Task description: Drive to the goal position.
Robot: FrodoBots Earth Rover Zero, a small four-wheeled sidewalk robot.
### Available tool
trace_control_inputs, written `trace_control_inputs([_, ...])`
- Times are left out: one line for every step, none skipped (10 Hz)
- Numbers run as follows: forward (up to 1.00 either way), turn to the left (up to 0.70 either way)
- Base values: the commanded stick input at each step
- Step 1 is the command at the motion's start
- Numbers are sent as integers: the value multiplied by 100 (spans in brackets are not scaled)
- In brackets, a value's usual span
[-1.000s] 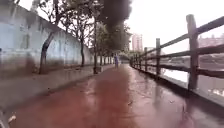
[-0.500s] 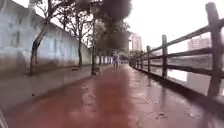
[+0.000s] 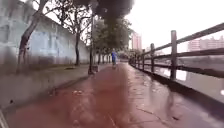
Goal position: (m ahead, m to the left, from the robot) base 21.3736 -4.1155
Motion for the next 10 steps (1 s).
trace_control_inputs([100,0])
trace_control_inputs([100,0])
trace_control_inputs([100,0])
trace_control_inputs([100,0])
trace_control_inputs([100,0])
trace_control_inputs([100,0])
trace_control_inputs([100,0])
trace_control_inputs([100,0])
trace_control_inputs([100,0])
trace_control_inputs([100,0])
